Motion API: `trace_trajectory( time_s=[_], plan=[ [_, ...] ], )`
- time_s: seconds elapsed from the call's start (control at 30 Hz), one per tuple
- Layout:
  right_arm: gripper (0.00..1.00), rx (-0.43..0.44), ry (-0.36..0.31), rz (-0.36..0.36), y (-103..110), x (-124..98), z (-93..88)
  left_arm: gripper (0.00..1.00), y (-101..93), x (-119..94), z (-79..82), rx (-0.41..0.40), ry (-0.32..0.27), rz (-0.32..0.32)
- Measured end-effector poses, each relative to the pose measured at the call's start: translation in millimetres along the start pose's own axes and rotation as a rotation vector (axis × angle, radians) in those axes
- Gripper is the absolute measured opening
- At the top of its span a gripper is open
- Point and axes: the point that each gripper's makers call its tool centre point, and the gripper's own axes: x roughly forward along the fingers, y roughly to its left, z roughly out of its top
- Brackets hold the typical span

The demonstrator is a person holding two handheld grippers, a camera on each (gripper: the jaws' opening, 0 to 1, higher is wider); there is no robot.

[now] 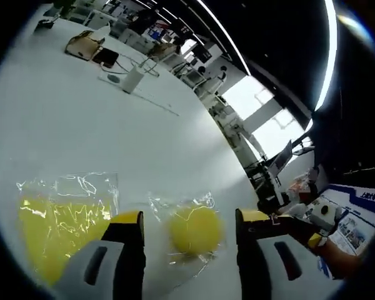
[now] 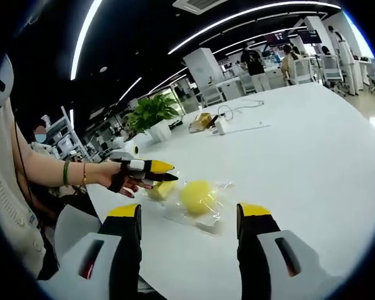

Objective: Compare the silicone blocks by pressing each to a similar depth, holding the contact briefly, and releasing to observe deformation and rebound differences across the visible hardness samples.

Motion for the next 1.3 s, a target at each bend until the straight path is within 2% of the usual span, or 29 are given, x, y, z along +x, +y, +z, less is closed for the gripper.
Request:
trace_trajectory(
  time_s=[0.23, 0.3, 0.4, 0.6, 0.7, 0.77, 0.83, 1.0, 1.17, 1.23, 1.3],
  plan=[
    [0.57, 0.013, -0.002, -0.014, -3, 0, -2.4, 0.56, 2.5, 18, -7.2, -0.015, 0.052, 0.009],
    [0.57, 0.015, -0.004, -0.016, -3, -1, -2.6, 0.53, 3.8, 22, -6.5, -0.007, 0.057, 0.015],
    [0.57, 0.021, -0.003, -0.018, -4, -2, -3.5, 0.50, 4.5, 27, -1.0, -0.038, 0.048, 0.016],
    [0.56, 0.028, -0.012, -0.022, -9, -4, -2.2, 0.44, 9.0, 38, -0.7, -0.055, 0.058, 0.038],
    [0.56, 0.032, -0.016, -0.020, -11, -4, -2.0, 0.36, 13.9, 41, -3.7, -0.071, 0.073, 0.065],
    [0.55, 0.030, -0.022, -0.016, -11, -5, -1.2, 0.29, 19.5, 42, -7.6, -0.019, 0.099, 0.097],
    [0.55, 0.032, -0.024, -0.017, -13, -5, -1.2, 0.23, 20.6, 43, -9.8, -0.021, 0.107, 0.101],
    [0.54, 0.040, -0.028, -0.018, -17, -6, -2.4, 0.19, 22.8, 46, -7.6, -0.046, 0.096, 0.098],
    [0.54, 0.043, -0.026, -0.015, -19, -5, -4.1, 0.06, 27.6, 49, -3.9, -0.097, 0.077, 0.100],
    [0.54, 0.044, -0.027, -0.014, -19, -5, -3.8, 0.00, 26.6, 50, -3.0, -0.092, 0.073, 0.092],
    [0.55, 0.048, -0.032, -0.011, -19, -5, -2.5, 0.00, 27.2, 51, -3.2, -0.073, 0.075, 0.103]
  ],
)
